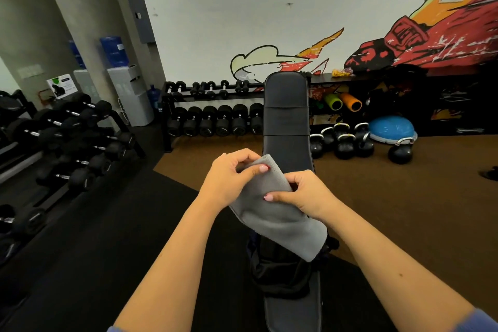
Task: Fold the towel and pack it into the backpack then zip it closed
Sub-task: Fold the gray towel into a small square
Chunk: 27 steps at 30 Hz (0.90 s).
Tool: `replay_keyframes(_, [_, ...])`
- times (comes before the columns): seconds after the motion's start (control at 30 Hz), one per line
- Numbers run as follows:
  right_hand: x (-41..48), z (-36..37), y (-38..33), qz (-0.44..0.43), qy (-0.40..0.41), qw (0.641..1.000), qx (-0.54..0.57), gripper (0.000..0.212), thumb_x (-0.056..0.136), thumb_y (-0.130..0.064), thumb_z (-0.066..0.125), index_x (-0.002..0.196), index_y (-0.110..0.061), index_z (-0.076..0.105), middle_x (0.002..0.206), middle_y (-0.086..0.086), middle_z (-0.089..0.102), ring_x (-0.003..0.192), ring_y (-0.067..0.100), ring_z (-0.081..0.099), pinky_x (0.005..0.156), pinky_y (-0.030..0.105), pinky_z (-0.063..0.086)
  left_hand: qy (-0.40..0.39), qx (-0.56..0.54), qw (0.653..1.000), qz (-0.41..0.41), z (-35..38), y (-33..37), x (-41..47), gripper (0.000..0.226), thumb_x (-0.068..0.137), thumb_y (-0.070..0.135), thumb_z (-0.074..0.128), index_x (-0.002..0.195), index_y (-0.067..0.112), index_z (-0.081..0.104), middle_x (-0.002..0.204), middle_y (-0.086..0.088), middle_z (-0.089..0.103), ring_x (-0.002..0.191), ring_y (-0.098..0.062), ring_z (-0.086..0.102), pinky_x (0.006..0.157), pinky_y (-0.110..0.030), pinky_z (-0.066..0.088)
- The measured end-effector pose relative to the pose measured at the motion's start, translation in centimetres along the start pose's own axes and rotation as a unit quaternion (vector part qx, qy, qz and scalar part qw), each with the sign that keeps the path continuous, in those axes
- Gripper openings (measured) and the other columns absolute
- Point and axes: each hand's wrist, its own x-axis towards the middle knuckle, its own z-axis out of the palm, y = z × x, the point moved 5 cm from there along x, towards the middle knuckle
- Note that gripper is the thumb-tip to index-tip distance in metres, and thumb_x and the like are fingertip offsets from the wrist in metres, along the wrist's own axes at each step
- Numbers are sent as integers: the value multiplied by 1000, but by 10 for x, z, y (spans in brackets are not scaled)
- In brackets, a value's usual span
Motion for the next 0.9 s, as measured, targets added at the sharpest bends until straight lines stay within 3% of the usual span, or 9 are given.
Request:
replay_keyframes(0.07, [-5, 1, 7, 27, -28, 999, -4, 16, 73, -36, 82, 72, -26, 70, 67, -13, 70, 63, 0, 65, 56, 13, 47, 31, -23, 999, -3, -8, 4, 0, 6, 91, 31, 66, 92, 37, 68, 86, 24, 65, 90, 4, 59, 83, -25, 44])
replay_keyframes(0.13, [-8, 1, 16, 49, -54, 997, -25, 16, 73, -37, 82, 68, -31, 68, 62, -19, 67, 59, -5, 61, 56, 11, 43, 56, -23, 998, -11, -17, 4, 1, 5, 93, 31, 65, 94, 35, 67, 85, 21, 64, 91, 0, 59, 79, -20, 43])
replay_keyframes(0.2, [-11, -1, 24, 70, -65, 995, -30, 15, 72, -39, 82, 74, -26, 74, 70, -12, 71, 65, -1, 64, 62, 17, 46, 78, -14, 997, -21, -26, 0, 1, 6, 93, 31, 64, 98, 30, 68, 84, 18, 63, 89, -4, 59, 77, -20, 43])
replay_keyframes(0.43, [-14, -7, 47, 97, -99, 989, -57, 55, 60, -56, 82, 85, -8, 70, 89, 17, 71, 83, 37, 68, 75, 51, 56, 160, -41, 985, -49, -47, -16, -4, 9, 95, 31, 63, 100, 27, 69, 88, 2, 66, 87, -12, 60, 77, -23, 45])
replay_keyframes(0.5, [-15, -6, 50, 107, -93, 989, -35, 54, 59, -54, 83, 87, -9, 71, 92, 17, 71, 86, 37, 68, 79, 54, 55, 166, -40, 984, -42, -48, -12, -4, 7, 94, 31, 63, 99, 29, 68, 90, 1, 66, 86, -12, 60, 77, -23, 45])
replay_keyframes(0.6, [-19, -9, 51, 117, -40, 992, 39, 40, 64, -46, 82, 92, -19, 74, 97, 7, 73, 94, 25, 69, 89, 48, 54, 186, -25, 982, -36, -53, -10, -3, 10, 96, 34, 60, 101, 28, 66, 91, 7, 67, 87, -7, 60, 75, -21, 45])
replay_keyframes(0.67, [-22, -13, 54, 116, 1, 984, 136, 34, 70, -34, 82, 100, -19, 74, 103, 6, 74, 101, 26, 68, 93, 45, 52, 206, -10, 977, -50, -56, -15, -5, 15, 97, 38, 57, 102, 26, 65, 89, 6, 66, 83, -8, 59, 72, -23, 45])
replay_keyframes(0.8, [-22, -19, 58, 132, 86, 918, 365, 40, 75, -14, 75, 114, -8, 67, 110, 8, 74, 101, 21, 71, 80, 32, 57, 214, -21, 971, -103, -55, -37, -11, 23, 99, 43, 51, 103, 22, 61, 87, 3, 64, 79, -13, 58, 70, -31, 46])
replay_keyframes(0.9, [-19, -19, 58, 131, 117, 904, 390, 33, 87, -18, 67, 120, -12, 63, 114, 4, 72, 102, 14, 70, 77, 25, 57, 200, -57, 964, -167, -45, -55, -17, 27, 100, 44, 49, 108, 20, 58, 100, 2, 64, 92, -17, 62, 76, -35, 50])
